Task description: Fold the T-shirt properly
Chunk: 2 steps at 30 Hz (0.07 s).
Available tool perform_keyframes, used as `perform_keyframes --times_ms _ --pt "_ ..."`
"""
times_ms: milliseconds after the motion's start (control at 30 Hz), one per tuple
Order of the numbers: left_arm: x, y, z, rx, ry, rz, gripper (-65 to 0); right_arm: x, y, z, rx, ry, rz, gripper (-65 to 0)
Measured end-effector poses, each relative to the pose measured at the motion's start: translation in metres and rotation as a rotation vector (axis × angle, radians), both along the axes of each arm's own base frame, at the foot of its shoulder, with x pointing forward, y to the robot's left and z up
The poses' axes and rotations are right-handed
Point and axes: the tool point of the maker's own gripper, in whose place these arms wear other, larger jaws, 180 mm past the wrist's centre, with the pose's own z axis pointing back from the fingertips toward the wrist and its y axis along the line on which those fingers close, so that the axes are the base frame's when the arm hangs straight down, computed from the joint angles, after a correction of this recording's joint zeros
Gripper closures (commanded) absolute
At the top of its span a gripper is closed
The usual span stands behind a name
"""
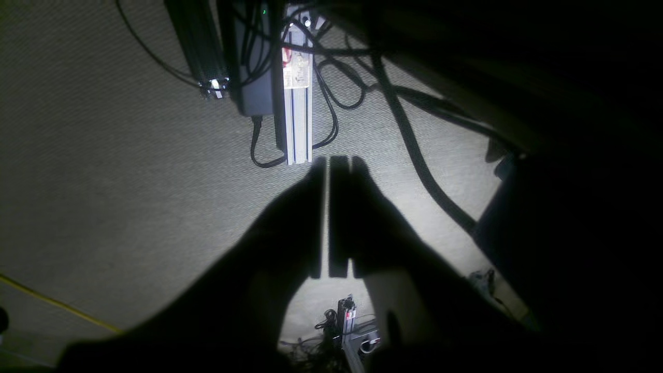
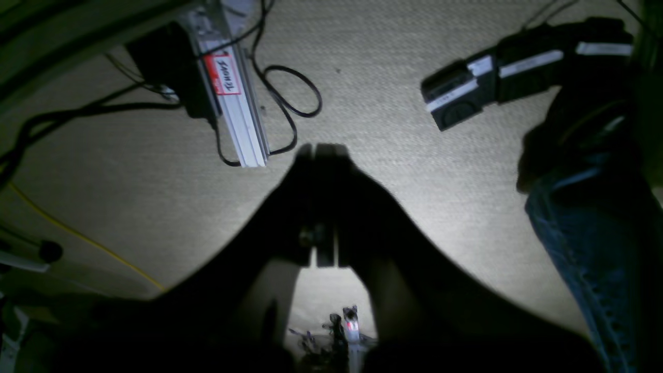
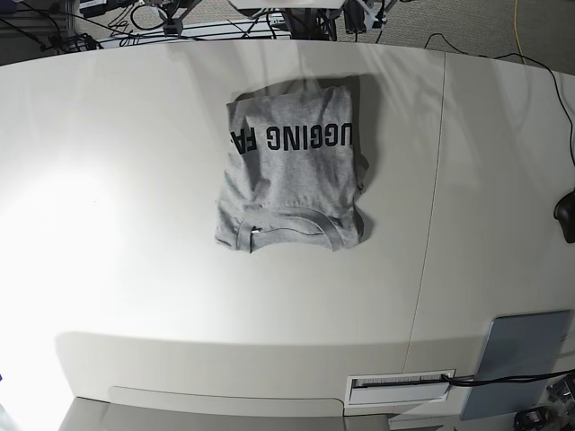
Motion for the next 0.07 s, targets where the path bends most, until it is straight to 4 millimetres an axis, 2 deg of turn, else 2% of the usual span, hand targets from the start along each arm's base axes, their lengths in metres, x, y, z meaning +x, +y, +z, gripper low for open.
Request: perform_keyframes --times_ms 67 --pt "-0.0002 0.0021 -0.0008 0.012 0.001 0.001 -1.3 -0.0072 -0.0004 0.0005 -0.001 0.009 -0.001 0.0"
